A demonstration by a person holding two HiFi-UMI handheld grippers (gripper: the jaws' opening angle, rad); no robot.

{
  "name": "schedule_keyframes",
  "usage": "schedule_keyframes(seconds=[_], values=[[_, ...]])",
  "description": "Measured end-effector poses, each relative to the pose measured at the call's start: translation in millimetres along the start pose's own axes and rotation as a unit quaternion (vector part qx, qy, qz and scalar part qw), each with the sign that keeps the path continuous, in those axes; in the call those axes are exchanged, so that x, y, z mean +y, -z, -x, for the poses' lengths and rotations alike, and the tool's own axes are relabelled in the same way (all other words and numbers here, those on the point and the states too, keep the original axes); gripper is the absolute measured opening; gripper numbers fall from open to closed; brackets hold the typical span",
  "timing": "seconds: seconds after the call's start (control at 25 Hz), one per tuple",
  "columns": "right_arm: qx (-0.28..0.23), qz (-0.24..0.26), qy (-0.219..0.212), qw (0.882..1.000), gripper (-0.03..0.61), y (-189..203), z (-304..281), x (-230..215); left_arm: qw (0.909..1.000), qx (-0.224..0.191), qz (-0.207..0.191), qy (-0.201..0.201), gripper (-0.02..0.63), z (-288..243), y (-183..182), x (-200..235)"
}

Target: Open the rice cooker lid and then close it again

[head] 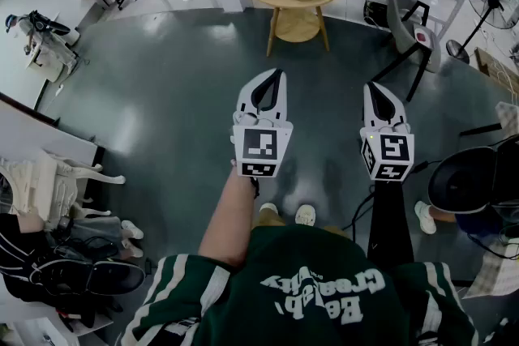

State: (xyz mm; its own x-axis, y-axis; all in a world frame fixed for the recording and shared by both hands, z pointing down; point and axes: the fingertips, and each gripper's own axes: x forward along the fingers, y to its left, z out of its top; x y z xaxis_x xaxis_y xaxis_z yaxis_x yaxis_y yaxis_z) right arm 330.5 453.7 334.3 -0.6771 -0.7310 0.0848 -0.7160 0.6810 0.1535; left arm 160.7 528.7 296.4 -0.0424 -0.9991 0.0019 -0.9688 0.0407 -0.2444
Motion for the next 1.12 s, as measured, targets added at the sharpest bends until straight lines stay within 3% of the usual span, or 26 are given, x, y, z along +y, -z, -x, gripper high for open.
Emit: schedule_keyframes(seconds=[0.28,0.44,0.56,0.76,1.12], values=[[-0.004,0.003,0.0,1.0,0.004,3,1,2,1.0,0.008,0.002,-0.005,0.0,1,6,-1],[-0.01,-0.006,-0.007,1.0,0.005,0,4,5,0.9995,0.006,0.032,-0.005,0.0,7,4,0],[-0.009,-0.005,-0.007,1.0,0.007,4,2,7,0.9993,0.004,0.037,-0.004,0.035,10,6,1],[-0.013,-0.01,-0.011,1.0,0.171,7,-10,10,0.9992,0.0,0.04,0.001,0.175,6,13,9],[-0.01,-0.011,-0.014,1.0,0.19,13,-66,1,0.9989,0.001,0.046,0.006,0.196,-49,33,38]])
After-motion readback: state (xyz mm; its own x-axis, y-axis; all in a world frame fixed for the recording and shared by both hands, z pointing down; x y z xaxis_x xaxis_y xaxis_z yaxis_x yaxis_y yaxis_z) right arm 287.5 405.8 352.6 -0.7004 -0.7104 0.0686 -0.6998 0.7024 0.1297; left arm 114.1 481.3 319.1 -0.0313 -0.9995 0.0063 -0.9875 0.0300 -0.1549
